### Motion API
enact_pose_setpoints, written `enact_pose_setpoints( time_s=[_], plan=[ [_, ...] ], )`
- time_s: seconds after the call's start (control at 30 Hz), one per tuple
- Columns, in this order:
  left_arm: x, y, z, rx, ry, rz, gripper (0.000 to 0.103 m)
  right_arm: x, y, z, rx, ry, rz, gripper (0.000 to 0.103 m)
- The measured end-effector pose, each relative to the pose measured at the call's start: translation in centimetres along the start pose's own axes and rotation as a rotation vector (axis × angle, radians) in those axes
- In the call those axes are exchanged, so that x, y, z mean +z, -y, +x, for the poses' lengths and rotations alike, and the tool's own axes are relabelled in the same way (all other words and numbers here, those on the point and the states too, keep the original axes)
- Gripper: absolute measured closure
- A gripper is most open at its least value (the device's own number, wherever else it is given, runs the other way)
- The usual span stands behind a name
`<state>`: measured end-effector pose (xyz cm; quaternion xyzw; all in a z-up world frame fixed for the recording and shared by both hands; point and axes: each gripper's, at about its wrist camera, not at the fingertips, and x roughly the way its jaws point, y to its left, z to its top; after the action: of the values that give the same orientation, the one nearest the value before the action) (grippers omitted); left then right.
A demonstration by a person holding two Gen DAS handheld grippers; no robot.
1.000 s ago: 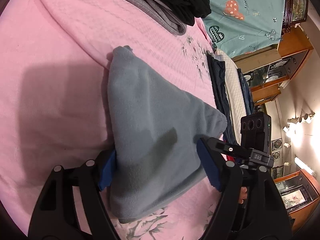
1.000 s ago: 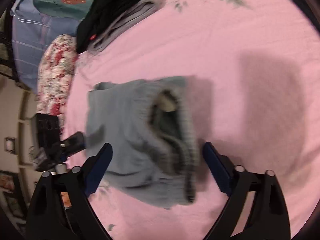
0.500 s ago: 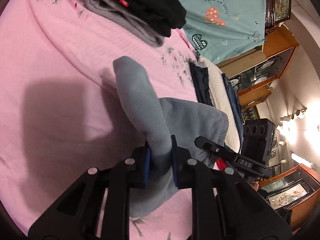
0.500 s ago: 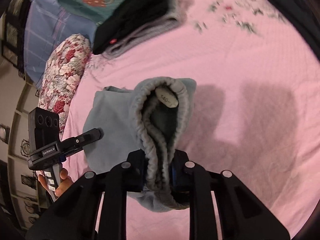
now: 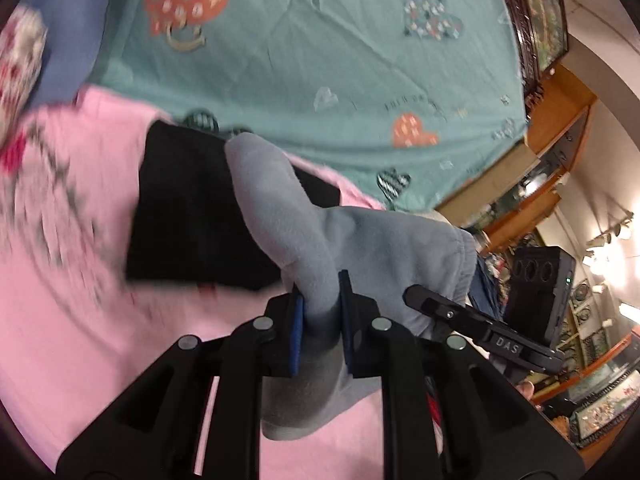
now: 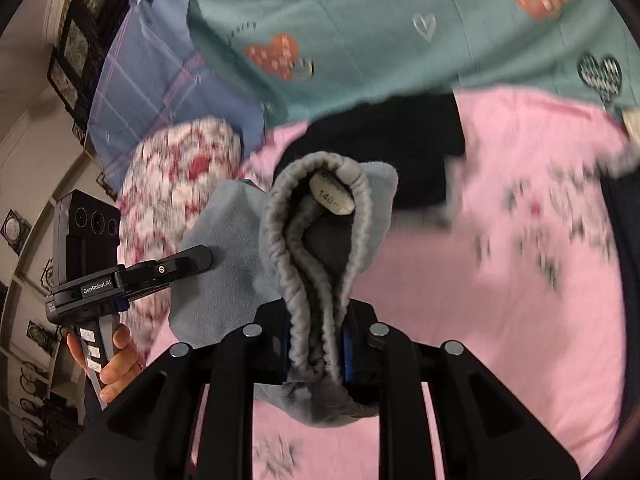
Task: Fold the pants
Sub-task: 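Carry the bundle with the left tool onto the clothes stack and release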
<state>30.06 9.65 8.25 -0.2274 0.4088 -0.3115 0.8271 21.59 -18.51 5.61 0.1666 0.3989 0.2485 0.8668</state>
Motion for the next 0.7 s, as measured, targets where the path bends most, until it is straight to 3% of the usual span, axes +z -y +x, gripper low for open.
enact_pose_setpoints(
  time_s=[0.13, 0.27, 0.33, 0.37, 0.43, 0.47, 0.5, 0.57, 0.63, 0.7],
  plan=[
    [5.9, -3.1, 3.6, 0.051, -0.005, -0.031, 0.088, 8.7, 0.8, 3.2, -0.015, 0.039, 0.011, 0.084],
    [6.7, -8.9, 8.8, 0.141, -0.081, -0.122, 0.087, 13.2, 3.6, 8.6, -0.033, 0.015, 0.04, 0.084],
    [6.1, -11.4, 10.5, 0.2, -0.134, -0.158, 0.085, 13.7, 5.4, 11.3, -0.05, -0.015, 0.058, 0.084],
    [6.0, -12.2, 11.0, 0.217, -0.151, -0.163, 0.074, 13.7, 6.6, 13.0, -0.06, -0.044, 0.072, 0.083],
    [5.7, -12.5, 10.3, 0.204, -0.139, -0.162, 0.071, 13.0, 8.3, 15.4, -0.144, -0.088, 0.075, 0.073],
    [5.8, -12.2, 9.3, 0.229, -0.117, -0.156, 0.066, 12.7, 8.6, 15.8, -0.14, -0.087, 0.072, 0.062],
    [6.0, -11.6, 8.2, 0.252, -0.093, -0.145, 0.055, 12.6, 8.7, 15.7, -0.142, -0.084, 0.067, 0.059],
    [6.1, -9.3, 5.0, 0.325, -0.007, -0.103, 0.037, 12.8, 8.1, 14.9, -0.152, -0.087, 0.051, 0.056],
    [5.8, -7.0, 1.9, 0.364, 0.065, -0.065, 0.03, 13.6, 7.0, 12.9, -0.194, -0.06, 0.042, 0.048],
    [4.7, -3.6, -1.4, 0.408, 0.136, -0.021, 0.011, 13.9, 5.6, 10.4, -0.209, 0.013, 0.022, 0.031]
  ],
)
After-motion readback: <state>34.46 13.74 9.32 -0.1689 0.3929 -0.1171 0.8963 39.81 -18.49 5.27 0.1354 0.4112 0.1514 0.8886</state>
